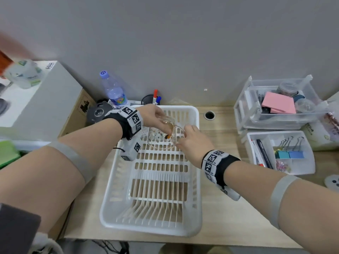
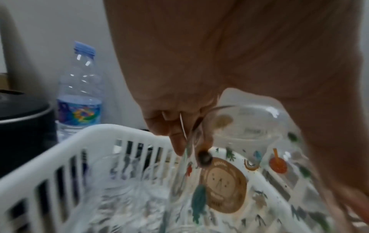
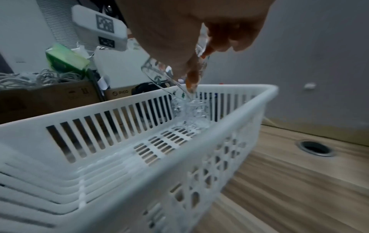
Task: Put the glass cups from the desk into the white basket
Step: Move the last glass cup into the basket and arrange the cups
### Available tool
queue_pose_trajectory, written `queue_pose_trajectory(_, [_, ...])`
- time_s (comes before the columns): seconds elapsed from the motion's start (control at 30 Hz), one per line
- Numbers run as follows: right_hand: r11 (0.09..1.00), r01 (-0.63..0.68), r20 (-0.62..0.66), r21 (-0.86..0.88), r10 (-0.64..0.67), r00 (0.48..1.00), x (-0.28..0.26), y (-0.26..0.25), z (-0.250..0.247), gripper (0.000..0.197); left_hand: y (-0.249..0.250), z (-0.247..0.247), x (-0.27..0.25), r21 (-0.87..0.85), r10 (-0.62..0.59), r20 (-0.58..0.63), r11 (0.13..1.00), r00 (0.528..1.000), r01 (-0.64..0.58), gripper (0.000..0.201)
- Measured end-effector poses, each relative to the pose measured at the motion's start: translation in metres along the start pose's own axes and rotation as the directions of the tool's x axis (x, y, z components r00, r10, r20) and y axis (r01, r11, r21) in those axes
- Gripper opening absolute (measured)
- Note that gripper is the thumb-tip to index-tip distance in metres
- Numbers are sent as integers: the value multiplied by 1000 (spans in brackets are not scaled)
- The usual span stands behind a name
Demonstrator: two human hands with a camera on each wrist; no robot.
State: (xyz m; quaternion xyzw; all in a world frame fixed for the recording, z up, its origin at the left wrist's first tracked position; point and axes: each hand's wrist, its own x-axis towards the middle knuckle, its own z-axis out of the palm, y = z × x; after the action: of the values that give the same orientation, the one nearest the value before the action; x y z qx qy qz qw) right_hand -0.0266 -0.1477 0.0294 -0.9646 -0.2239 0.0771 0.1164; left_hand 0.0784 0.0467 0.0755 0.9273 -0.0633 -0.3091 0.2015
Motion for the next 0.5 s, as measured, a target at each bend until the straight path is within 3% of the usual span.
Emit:
queue_pose_trajectory(0.1, [999,1,79,-48,3,997,13,-20,19,11,-24,10,-8,99,-7,-38,995,999,11,91])
queue_pose_trajectory(0.23, [998,24,239,66,-39,970,24,-36,40,32,-50,31,-12,161,65,-96,986,993,-49,99])
queue_pose_trajectory(0.37, [985,20,426,172,-92,900,35,-40,56,40,-64,50,-8,294,142,-54,948,988,-120,99])
queue_pose_trajectory(0.5, [985,1,481,172,-85,872,46,-42,63,40,-72,56,-3,312,154,-45,941,987,-133,98])
